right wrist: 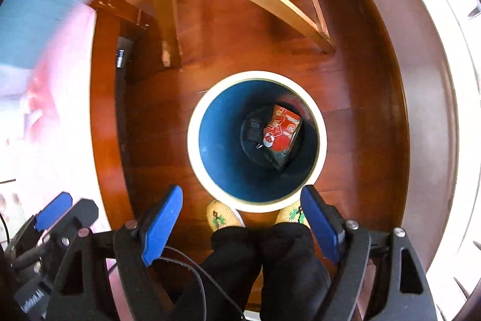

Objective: Collect trash
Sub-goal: 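Carry both items over the floor bin and open both tools to drop them, then raise both tools back toward the table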

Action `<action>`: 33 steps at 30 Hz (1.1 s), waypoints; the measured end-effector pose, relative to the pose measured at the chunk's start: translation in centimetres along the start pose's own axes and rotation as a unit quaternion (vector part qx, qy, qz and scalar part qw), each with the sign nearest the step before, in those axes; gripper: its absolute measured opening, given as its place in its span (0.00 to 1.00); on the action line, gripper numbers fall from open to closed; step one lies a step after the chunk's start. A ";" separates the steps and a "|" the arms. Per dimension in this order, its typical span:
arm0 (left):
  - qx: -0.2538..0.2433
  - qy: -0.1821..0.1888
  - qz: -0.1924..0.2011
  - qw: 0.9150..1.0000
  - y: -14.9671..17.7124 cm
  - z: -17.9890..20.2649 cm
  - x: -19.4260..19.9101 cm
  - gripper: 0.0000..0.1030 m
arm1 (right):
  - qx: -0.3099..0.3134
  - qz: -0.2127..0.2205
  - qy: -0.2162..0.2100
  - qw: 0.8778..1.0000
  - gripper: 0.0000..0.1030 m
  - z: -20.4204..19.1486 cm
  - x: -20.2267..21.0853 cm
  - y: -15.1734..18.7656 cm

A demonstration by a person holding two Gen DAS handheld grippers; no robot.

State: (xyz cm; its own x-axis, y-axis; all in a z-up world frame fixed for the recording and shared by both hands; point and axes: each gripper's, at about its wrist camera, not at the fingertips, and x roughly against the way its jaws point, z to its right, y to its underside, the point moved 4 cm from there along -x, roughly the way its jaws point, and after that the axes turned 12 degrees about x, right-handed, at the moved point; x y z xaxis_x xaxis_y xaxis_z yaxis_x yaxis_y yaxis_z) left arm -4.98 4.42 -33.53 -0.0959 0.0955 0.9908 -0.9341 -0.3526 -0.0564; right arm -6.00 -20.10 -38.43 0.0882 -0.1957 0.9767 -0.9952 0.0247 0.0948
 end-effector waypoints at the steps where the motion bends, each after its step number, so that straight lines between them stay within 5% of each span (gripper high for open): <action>1: -0.003 0.000 0.004 1.000 -0.1 0.2 1.2 0.78 | 0.003 0.002 -0.002 1.000 0.79 -0.4 1.2 0.1; 8: -0.020 0.008 0.040 0.999 -1.6 1.9 10.7 0.78 | 0.024 0.016 -0.021 0.999 0.79 -3.3 9.0 0.5; 15: -0.025 0.030 0.093 0.995 -3.7 4.0 20.3 0.78 | 0.072 0.080 -0.039 0.993 0.79 -5.8 19.1 -0.4; 23: -0.038 0.044 0.113 0.992 -4.8 5.3 26.9 0.78 | 0.142 0.158 -0.024 0.977 0.79 -7.3 27.1 -1.4; 33: -0.058 0.038 0.190 0.979 -6.9 7.8 33.8 0.78 | 0.188 0.242 0.006 0.952 0.79 -7.9 34.1 -4.4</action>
State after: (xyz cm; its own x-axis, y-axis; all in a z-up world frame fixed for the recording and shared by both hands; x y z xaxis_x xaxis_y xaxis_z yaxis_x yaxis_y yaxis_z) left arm 0.86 2.83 1.35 -0.4658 0.0482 0.8836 -0.8580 -0.2689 -0.4377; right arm 1.72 -19.18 -4.05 -0.3871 -0.2397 0.8903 -0.8636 -0.2441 -0.4412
